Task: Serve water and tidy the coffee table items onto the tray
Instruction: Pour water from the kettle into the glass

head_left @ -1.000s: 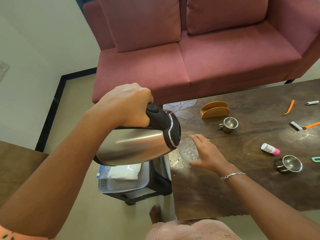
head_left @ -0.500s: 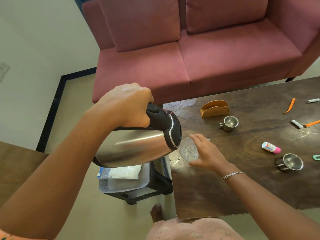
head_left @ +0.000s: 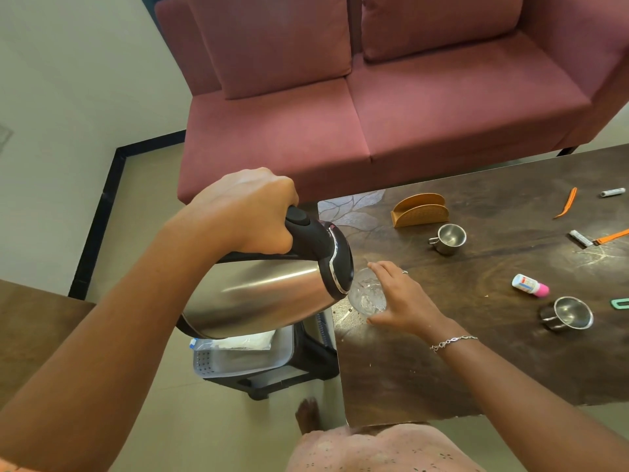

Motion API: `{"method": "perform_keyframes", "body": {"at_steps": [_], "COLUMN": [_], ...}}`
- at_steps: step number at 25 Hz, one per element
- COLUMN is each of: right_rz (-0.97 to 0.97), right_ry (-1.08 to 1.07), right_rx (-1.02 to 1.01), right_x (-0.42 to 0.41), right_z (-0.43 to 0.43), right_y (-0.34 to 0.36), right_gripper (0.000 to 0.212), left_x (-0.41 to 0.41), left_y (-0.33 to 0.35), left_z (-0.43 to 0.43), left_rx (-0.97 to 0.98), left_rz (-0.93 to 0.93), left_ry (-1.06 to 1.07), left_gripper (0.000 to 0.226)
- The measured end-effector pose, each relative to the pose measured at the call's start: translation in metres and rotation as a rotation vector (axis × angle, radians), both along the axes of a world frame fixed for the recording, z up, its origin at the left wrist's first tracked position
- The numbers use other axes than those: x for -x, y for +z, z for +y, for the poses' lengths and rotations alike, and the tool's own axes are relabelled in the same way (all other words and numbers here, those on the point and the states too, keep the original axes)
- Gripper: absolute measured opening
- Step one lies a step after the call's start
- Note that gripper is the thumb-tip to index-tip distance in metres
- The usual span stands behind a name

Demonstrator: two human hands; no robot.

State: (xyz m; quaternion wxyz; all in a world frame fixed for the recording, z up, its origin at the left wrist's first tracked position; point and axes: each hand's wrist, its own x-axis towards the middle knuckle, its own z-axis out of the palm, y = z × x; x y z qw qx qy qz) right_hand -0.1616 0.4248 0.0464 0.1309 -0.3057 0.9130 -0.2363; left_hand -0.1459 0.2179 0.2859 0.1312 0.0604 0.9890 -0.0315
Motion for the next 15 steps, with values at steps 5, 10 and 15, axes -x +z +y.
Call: {"method": "perform_keyframes", "body": {"at_steps": [5, 10, 15], "right_rz": [0.005, 0.008, 0.010], "right_ry": [0.005, 0.012, 0.016], "right_rx": [-0.002, -0.006, 0.005], "right_x": [0.0000, -0.0001, 0.0005], "right_z": [-0.0002, 0.0001, -0.0008], "right_y": [-0.0004, -0.0025, -0.0019], "right_gripper": [0.094, 0.094, 0.094], "left_x": [0.0002, 0.0007, 0.0016], "left_y": [-0.0008, -0.0006, -0.0014], "left_z": [0.0000, 0.0000, -0.0003], "left_rx": [-0.002, 0.005, 0.008], "left_rz": [-0.015, -0.026, -0.017], "left_ry": [0.002, -0.001, -0.010], "left_gripper": [0.004, 0.004, 0.004]}}
